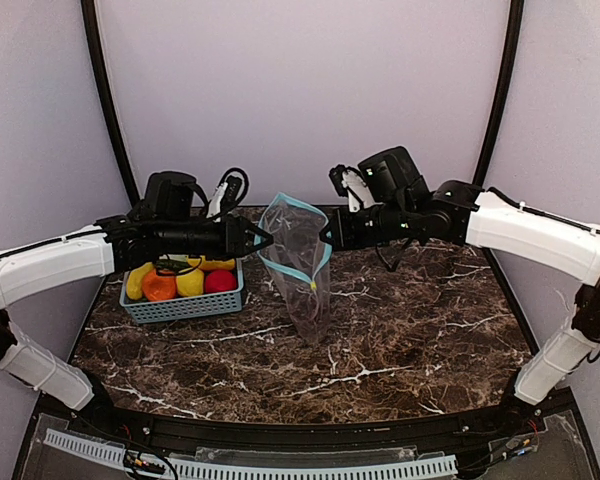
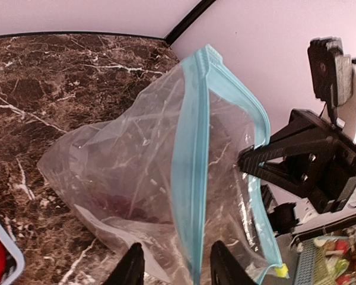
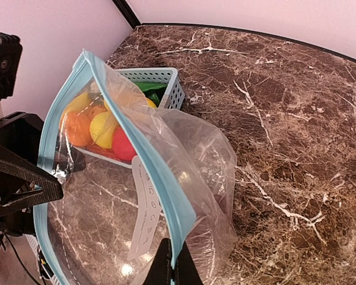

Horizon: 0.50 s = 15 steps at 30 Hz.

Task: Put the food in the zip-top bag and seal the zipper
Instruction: Adjust the zipper food storage bag at the center of the board.

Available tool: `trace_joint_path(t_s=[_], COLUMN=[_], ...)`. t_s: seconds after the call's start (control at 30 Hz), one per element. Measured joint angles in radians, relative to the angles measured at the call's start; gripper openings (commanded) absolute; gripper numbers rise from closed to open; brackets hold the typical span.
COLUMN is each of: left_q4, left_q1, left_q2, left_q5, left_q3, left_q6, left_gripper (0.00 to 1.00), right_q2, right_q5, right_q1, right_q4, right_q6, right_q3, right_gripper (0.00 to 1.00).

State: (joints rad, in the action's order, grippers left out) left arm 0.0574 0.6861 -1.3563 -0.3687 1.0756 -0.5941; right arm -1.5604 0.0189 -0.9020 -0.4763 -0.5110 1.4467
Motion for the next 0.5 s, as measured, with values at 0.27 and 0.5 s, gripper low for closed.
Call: trace_joint_path(t_s=[0.27, 0.5], left_q4=[0.016, 0.099], left_q1=[-0.047, -0.188], left_q2=[0.022, 0.111], left_q5=[-0.021, -0.092], left_q3=[-0.022, -0.021], left_q6=[0.03, 0.113], left_gripper=[0.81, 0.93], right_q2=[0.0, -0.002], right_q5=[-0.007, -0.01], right_q1=[0.0, 0.0], right_q4=[0.0, 0.002], right_q6=[0.0, 0.001], right_q3=[0.0, 0.0], right_gripper=[0.0, 0.0])
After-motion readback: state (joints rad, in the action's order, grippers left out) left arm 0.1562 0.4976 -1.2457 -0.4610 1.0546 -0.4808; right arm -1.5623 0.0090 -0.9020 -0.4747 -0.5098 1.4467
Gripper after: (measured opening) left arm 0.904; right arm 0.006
